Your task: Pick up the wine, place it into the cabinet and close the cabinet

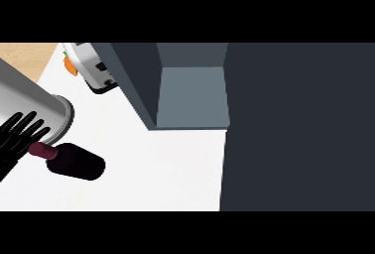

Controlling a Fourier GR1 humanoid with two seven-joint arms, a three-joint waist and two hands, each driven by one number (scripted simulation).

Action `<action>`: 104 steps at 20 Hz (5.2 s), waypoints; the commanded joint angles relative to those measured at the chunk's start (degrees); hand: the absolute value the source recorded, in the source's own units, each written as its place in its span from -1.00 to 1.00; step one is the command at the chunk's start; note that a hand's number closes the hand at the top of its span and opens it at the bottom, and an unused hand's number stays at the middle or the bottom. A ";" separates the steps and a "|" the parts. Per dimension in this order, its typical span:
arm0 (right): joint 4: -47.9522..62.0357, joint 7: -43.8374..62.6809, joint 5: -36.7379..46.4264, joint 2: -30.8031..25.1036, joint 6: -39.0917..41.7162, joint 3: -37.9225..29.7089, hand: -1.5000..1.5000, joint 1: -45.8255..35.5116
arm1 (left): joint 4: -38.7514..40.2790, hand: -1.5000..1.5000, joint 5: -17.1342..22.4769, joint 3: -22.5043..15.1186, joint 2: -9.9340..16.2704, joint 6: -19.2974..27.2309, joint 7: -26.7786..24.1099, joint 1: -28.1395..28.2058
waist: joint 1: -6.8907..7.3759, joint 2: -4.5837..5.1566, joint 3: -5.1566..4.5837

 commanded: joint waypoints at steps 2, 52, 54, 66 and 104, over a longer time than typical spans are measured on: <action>-8.15 6.15 -2.05 0.34 -1.39 2.12 -1.00 0.17 | 8.67 -1.00 -8.94 1.14 -0.40 -3.93 -6.09 -4.09 | 0.07 0.06 -0.02; -6.78 2.66 -0.36 2.80 0.74 1.96 -1.00 -0.26 | 43.36 -1.00 -35.56 -10.46 -0.65 -0.31 -45.53 -13.69 | -0.75 0.18 -0.12; -9.27 5.37 -3.13 2.14 0.24 0.64 -1.00 -0.67 | 41.32 -1.00 -36.16 -12.77 -2.70 0.01 -45.16 -12.62 | -0.91 -0.04 -0.13; -5.04 3.83 -3.27 2.15 1.14 -0.84 -1.00 -1.31 | 34.99 1.00 -41.81 -21.66 -1.20 2.19 -53.84 -11.81 | -0.91 0.04 -0.16; -8.72 4.22 -7.65 1.88 3.04 -5.05 -1.00 3.19 | -26.78 1.00 -31.05 -37.47 -20.69 57.94 -12.89 -0.10 | -0.42 -0.11 0.10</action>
